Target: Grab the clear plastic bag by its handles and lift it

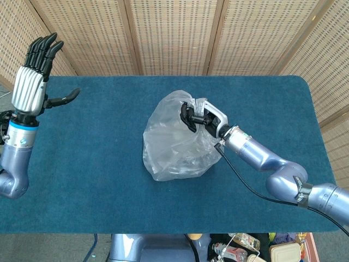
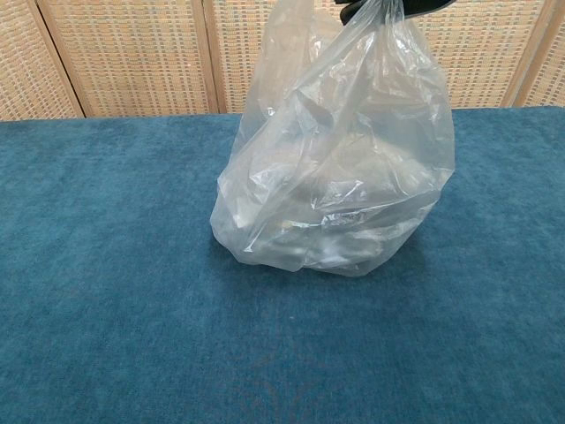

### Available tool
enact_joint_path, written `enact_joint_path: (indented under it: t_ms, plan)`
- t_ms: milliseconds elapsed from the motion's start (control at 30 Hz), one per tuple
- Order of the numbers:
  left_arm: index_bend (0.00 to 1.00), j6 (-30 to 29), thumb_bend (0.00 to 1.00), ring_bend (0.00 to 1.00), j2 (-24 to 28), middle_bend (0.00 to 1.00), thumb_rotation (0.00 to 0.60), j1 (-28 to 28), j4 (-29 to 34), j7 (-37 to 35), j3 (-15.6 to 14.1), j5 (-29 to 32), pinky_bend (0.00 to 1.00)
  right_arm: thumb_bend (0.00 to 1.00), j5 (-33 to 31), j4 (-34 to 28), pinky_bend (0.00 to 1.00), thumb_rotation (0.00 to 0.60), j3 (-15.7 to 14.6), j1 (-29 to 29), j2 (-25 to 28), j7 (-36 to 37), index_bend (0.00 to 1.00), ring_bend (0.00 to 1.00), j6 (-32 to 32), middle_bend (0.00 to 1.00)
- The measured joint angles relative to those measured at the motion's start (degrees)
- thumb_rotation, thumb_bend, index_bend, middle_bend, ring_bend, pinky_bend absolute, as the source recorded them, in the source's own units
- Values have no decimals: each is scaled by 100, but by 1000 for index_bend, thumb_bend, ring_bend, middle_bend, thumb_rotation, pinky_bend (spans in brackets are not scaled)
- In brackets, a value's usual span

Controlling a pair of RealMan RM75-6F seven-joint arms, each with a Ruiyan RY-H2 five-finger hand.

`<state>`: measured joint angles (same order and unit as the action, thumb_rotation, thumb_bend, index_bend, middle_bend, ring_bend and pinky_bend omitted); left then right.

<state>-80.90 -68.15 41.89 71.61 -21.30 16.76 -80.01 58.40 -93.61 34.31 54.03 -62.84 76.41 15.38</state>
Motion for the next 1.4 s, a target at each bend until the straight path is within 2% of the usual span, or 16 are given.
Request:
enact_joint_path:
  t_ms: [167,433,567,667,800,1133,1400]
  plan:
    - [0,104,143,0,452,0,600,-551,654,209,-261,266,0,1000,-476,-211,839,600,-166,116,287,-492,760,837,18,787]
    - [0,242,129,0,1216,0,600,-1536,2230,1158,-773,1226,0,1000,-947,-549,839,600,-365,261,601,-1105,762,839,250,787]
    - [0,55,128,0,1260,0,600,-2020,2724,1762,-946,1828,0,1000,-1267,-698,844,600,-449,379,751,-1406,763,846,366,789]
    - [0,-86,129,0,1079,0,600,-2277,2794,2087,-1035,2108,0,1000,-1600,-864,848,600,-511,505,920,-1682,764,850,459,790]
    - [0,-112,129,0,875,0,600,-2479,2670,2178,-1087,2301,0,1000,-2011,-1070,851,600,-575,733,1227,-2045,765,852,556,791]
    - [0,112,130,0,848,0,600,-2616,2475,1925,-1054,1972,0,1000,-3169,-1540,851,600,-622,1320,1816,-2507,765,852,724,791]
    - [0,300,130,0,952,0,600,-2696,2483,1698,-1032,1672,0,1000,-3876,-1867,851,600,-359,1699,2330,-2674,765,852,847,791]
